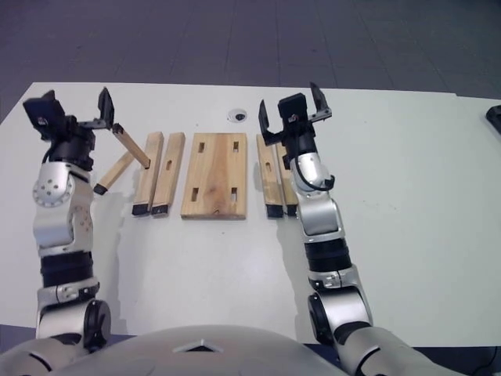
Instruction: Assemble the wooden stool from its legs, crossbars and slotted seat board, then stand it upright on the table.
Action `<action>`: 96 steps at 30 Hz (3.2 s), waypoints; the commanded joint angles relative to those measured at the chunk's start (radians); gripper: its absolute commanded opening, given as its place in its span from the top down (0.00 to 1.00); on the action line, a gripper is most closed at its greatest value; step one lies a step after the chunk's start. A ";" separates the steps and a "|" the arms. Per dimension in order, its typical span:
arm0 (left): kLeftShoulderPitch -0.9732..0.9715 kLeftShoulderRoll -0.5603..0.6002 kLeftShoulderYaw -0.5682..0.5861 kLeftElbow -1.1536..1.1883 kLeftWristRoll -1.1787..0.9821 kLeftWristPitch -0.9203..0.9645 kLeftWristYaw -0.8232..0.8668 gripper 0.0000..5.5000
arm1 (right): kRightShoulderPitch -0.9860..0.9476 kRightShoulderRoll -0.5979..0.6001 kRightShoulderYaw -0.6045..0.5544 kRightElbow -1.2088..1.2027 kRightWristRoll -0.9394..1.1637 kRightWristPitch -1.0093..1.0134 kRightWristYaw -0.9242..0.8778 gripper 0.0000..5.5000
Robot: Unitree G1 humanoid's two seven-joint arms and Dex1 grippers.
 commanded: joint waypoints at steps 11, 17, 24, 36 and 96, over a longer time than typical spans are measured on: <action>0.221 -0.090 -0.106 -0.076 -0.001 0.356 0.053 0.02 | 0.061 0.014 0.011 -0.085 -0.013 0.055 -0.008 0.02; 0.205 -0.065 -0.104 -0.013 0.037 0.384 0.050 0.02 | 0.072 0.024 0.015 -0.092 -0.010 0.056 -0.013 0.02; 0.184 -0.054 -0.083 0.026 0.032 0.502 0.068 0.15 | 0.076 0.037 0.013 -0.098 -0.011 0.051 -0.022 0.02; 0.158 0.027 -0.136 0.107 0.067 0.588 0.006 0.49 | 0.036 0.053 0.009 -0.133 -0.005 0.089 -0.023 0.02; -0.158 0.087 -0.293 -0.142 0.080 -0.035 -0.364 0.63 | -0.547 0.098 -0.487 0.124 1.255 0.642 0.082 0.79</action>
